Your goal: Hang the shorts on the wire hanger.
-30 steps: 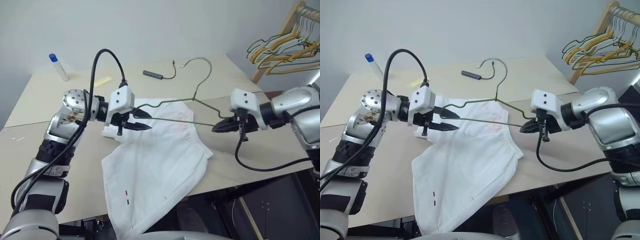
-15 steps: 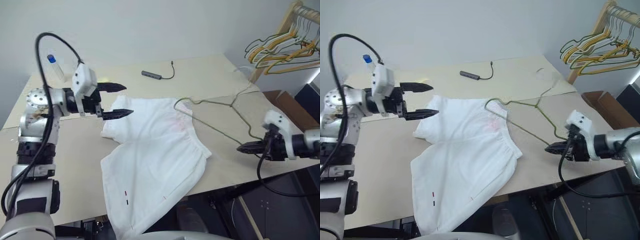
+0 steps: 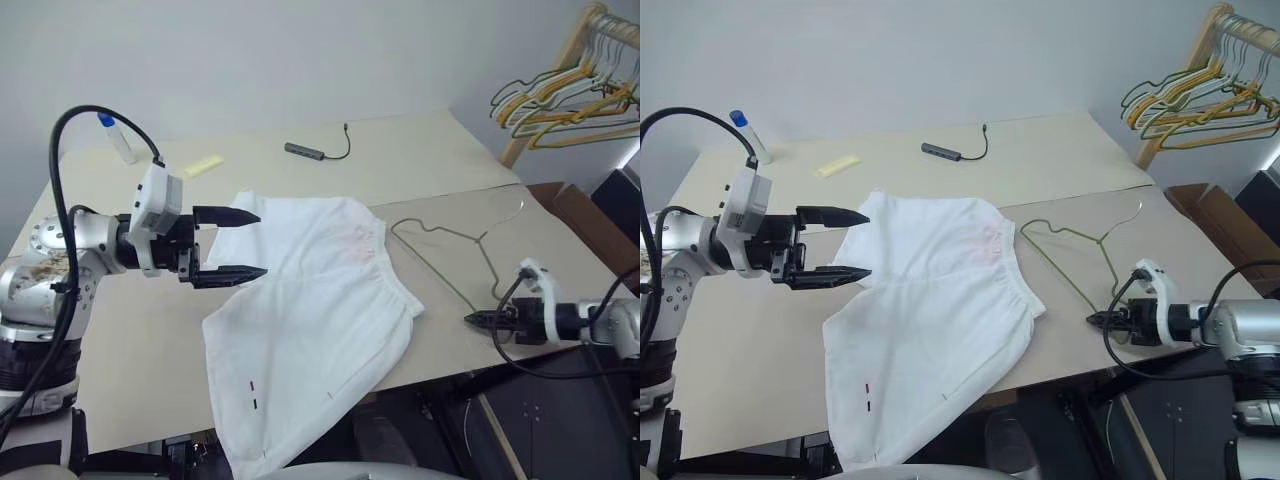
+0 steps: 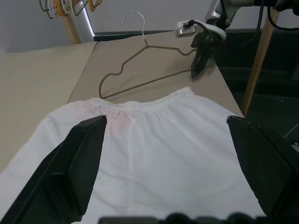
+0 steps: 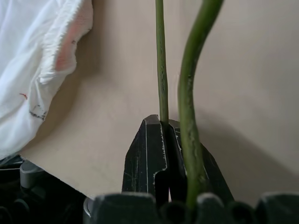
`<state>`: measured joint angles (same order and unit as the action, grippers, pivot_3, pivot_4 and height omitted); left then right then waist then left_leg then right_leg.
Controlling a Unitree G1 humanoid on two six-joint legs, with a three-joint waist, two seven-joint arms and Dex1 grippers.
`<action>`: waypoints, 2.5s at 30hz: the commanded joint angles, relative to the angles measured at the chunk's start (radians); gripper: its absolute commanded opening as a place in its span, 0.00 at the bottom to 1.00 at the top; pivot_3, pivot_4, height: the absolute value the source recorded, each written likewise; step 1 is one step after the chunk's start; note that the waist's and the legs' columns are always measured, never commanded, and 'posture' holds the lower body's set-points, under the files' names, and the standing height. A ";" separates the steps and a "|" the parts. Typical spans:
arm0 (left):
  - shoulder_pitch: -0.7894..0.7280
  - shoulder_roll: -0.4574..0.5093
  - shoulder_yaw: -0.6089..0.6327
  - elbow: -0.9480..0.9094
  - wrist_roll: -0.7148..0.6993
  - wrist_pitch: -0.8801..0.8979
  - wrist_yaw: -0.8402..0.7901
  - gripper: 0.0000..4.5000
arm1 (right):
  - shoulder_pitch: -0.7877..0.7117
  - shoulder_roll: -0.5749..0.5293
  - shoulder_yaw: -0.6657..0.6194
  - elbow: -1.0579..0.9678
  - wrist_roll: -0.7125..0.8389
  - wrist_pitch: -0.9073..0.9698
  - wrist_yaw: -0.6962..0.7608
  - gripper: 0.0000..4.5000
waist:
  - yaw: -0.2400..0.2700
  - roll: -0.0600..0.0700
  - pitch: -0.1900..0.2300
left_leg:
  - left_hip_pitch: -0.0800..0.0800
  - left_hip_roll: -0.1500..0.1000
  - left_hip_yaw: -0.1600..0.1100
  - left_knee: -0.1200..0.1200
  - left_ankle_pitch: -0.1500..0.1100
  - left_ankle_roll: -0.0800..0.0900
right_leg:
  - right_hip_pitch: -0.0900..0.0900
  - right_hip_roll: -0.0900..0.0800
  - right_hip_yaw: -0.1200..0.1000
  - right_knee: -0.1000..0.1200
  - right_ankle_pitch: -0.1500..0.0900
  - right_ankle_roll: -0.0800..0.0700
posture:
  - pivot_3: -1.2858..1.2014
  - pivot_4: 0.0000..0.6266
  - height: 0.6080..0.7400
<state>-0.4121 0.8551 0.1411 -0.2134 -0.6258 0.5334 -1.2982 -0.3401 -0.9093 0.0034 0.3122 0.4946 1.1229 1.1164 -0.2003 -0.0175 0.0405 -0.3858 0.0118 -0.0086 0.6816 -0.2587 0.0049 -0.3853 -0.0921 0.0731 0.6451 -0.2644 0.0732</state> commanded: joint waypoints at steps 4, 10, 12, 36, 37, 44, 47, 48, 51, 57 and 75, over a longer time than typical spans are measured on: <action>0.005 0.026 0.038 -0.042 -0.028 0.013 0.027 0.99 | -0.040 -0.018 0.024 0.001 0.022 0.004 0.076 0.00 | 0.010 0.000 0.000 | 0.000 0.000 0.000 0.000 0.000 0.000 | 0.000 0.000 0.000 0.000 0.000 0.000 | 0.47 0.00 1.00; 0.023 0.022 0.033 -0.051 -0.022 0.001 0.042 0.99 | -0.016 -0.062 -0.019 -0.021 0.065 0.010 0.143 0.00 | 0.026 0.000 0.000 | 0.000 0.000 0.001 0.000 0.000 0.000 | 0.000 0.000 0.000 -0.001 0.000 0.000 | 0.47 0.00 1.00; 0.024 0.020 0.031 -0.052 -0.022 -0.001 0.046 0.99 | -0.008 -0.077 -0.019 -0.029 0.073 0.010 0.158 0.00 | 0.033 0.000 0.000 | 0.000 0.000 0.001 0.000 0.000 0.000 | 0.000 0.000 0.000 -0.001 0.000 0.000 | 0.47 0.00 1.00; 0.015 0.019 0.009 -0.043 -0.005 -0.031 0.040 0.99 | -0.285 -0.017 0.299 0.245 -0.172 -0.185 0.355 0.00 | 0.055 0.000 0.000 | -0.001 0.000 0.008 0.000 0.000 0.000 | 0.000 0.000 -0.001 -0.002 0.000 0.000 | 0.49 0.00 1.00; 0.016 0.020 0.010 -0.043 -0.005 -0.032 0.040 0.99 | -0.307 -0.004 0.308 0.275 -0.186 -0.197 0.358 0.00 | 0.055 0.000 0.000 | 0.000 0.000 0.008 0.000 0.000 0.000 | 0.000 0.000 -0.001 -0.002 0.000 0.000 | 0.49 0.00 1.00; 0.025 0.027 0.017 -0.046 -0.002 -0.041 0.036 0.99 | -0.422 0.081 0.294 0.438 -0.240 -0.255 0.349 0.00 | 0.052 0.000 0.000 | 0.000 0.000 0.006 0.000 0.000 0.000 | -0.001 0.000 -0.001 -0.001 0.000 0.000 | 0.49 0.00 1.00; 0.027 0.029 0.017 -0.043 -0.003 -0.046 0.035 0.99 | -0.438 0.100 0.295 0.460 -0.255 -0.263 0.353 0.00 | 0.054 0.000 0.000 | 0.000 0.000 0.005 0.000 0.000 0.000 | -0.001 0.000 -0.001 -0.001 0.000 0.000 | 0.49 0.00 1.00; 0.026 0.027 0.014 -0.042 -0.002 -0.049 0.037 0.99 | -0.439 0.106 0.295 0.465 -0.260 -0.268 0.350 0.00 | 0.054 0.000 0.000 | 0.000 0.000 0.005 0.000 0.000 0.000 | -0.001 0.000 -0.001 -0.001 0.000 0.000 | 0.49 0.00 1.00; 0.023 0.024 0.008 -0.039 0.002 -0.054 0.039 0.99 | -0.444 0.110 0.259 0.465 -0.256 -0.280 0.323 0.00 | 0.055 0.000 0.000 | -0.001 0.000 0.004 0.000 0.000 0.000 | -0.001 0.000 -0.001 -0.001 0.000 0.000 | 0.49 0.00 1.00; 0.012 0.019 0.000 -0.021 0.010 -0.068 0.036 0.99 | -0.382 0.015 0.159 0.308 -0.251 -0.330 0.263 0.00 | 0.060 0.000 0.000 | -0.001 -0.001 0.001 0.000 0.000 0.000 | -0.001 -0.001 -0.001 -0.001 0.000 0.000 | 0.48 0.00 1.00; -0.473 -0.084 -0.198 0.514 0.280 -0.476 -0.165 0.99 | -0.356 -0.051 0.214 -0.625 -0.384 -0.473 0.050 0.00 | 0.002 0.001 0.000 | -0.003 0.000 0.005 0.000 0.000 0.000 | -0.003 0.000 -0.002 -0.001 0.000 0.000 | 0.43 0.00 1.00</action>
<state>-0.8514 0.7759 -0.0347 0.2639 -0.3684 0.1069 -1.4111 -0.6692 -0.9584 0.2191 -0.2806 0.1046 0.6263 1.1574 -0.1987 -0.0167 0.0404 -0.3887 0.0117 -0.0037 0.6817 -0.2585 0.0044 -0.3881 -0.0921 0.0709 0.6444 -0.2644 0.0730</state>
